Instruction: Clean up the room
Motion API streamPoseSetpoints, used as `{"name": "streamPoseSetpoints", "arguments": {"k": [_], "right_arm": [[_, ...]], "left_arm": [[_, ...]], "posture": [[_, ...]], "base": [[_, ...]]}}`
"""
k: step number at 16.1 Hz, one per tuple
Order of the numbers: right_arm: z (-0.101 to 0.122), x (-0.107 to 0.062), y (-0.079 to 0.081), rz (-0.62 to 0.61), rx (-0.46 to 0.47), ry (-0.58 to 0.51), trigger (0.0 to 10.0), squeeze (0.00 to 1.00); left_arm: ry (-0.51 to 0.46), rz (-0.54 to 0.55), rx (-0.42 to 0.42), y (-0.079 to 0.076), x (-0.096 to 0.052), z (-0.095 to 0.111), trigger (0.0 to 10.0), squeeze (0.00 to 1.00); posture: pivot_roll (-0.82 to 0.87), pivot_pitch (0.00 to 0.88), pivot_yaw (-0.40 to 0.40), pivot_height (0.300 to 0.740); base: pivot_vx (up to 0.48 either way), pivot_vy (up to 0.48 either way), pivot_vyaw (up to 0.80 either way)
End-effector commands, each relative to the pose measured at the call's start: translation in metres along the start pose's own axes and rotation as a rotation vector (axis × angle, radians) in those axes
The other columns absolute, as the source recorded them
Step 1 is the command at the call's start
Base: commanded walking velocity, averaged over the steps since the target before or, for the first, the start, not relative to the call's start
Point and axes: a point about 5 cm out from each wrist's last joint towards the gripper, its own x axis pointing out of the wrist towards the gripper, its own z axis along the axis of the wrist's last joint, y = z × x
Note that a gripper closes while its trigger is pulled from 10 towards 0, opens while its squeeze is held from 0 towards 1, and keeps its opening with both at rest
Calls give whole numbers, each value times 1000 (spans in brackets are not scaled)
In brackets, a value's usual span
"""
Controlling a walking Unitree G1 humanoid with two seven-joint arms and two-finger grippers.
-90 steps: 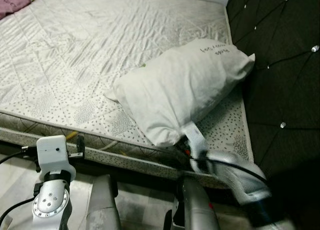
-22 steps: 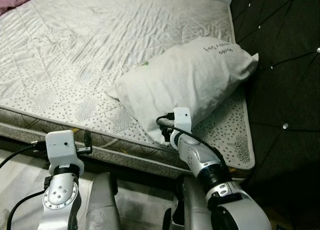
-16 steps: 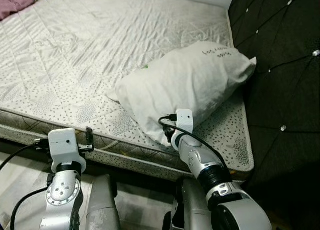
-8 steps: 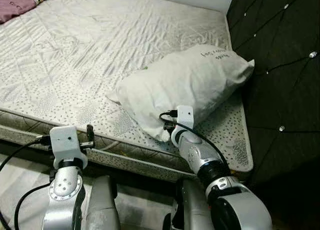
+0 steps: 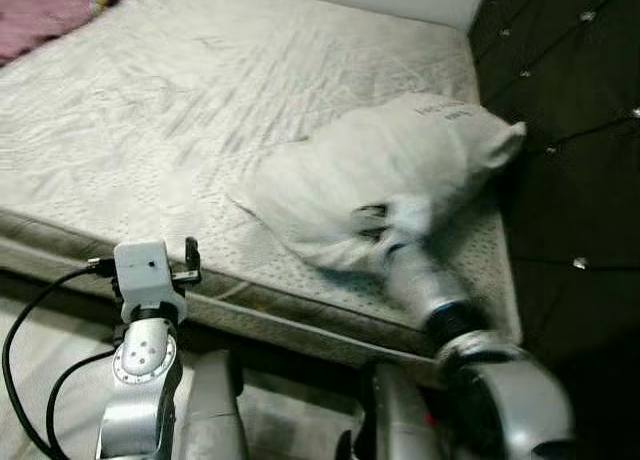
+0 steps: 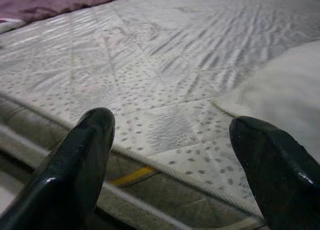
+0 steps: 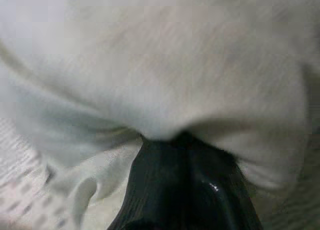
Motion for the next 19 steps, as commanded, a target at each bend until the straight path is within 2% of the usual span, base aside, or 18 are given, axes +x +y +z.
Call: {"name": "streamPoseSetpoints", "arguments": {"k": [1,3,4,5,6,7,8,9,11,12,14,17,18,19], "right_arm": [[43,-2,-32,-101,21,-144,0,0],[85,-13,-79,-222,5,-252,0,0],[100,-19,-95,-269,-6,-295,0,0],[107,-23,-103,-296,-14,-316,0,0],[119,-32,-120,-357,-25,-361,0,0],[119,-32,-120,-357,-25,-361,0,0],[126,-41,-138,-426,-35,-399,0,0],[127,-43,-143,-446,-41,-407,0,0],[103,-50,-163,-510,-140,-351,0,0],[95,-52,-165,-515,-161,-339,0,0],[64,-60,-160,-495,-216,-306,0,0],[23,-82,-133,-419,-266,-291,0,0],[2,-97,-114,-335,-305,-293,0,0],[-6,-108,-101,-278,-345,-323,0,0]], "left_arm": [[-5,-2,-1,-1,2,1,10000,0],[-10,-7,-2,-2,5,2,10000,0],[-12,-9,-2,-2,6,1,10000,0],[-12,-10,-3,-3,7,1,10000,0],[-13,-14,-3,-4,8,2,10000,0],[-13,-14,-3,-4,8,2,10000,0],[-16,-17,-1,-4,9,2,10000,0],[-17,-18,0,-4,9,2,10000,0],[-21,-19,12,0,10,2,10000,0],[-22,-18,14,1,10,2,10000,0],[-22,-23,19,1,10,3,10000,0],[-25,-40,21,-2,12,4,10000,0],[-28,-47,22,-4,14,4,10000,0],[-29,-48,22,-4,14,5,10000,0]], "posture": [[152,0,-86,582],[133,0,-77,582],[128,0,-75,582],[127,0,-74,582],[122,0,-66,582],[122,0,-66,582],[122,0,-63,582],[125,0,-62,582],[122,0,-56,582],[121,0,-55,582],[113,0,-52,582],[92,0,-38,582],[90,0,-37,582],[90,0,-37,582]], "base": [[0,0,0],[0,0,0],[0,0,0],[0,0,0],[0,0,0],[0,0,0],[0,0,0],[0,0,0],[0,0,0],[0,0,0],[0,0,0],[0,0,0],[0,0,0],[0,0,0]]}}
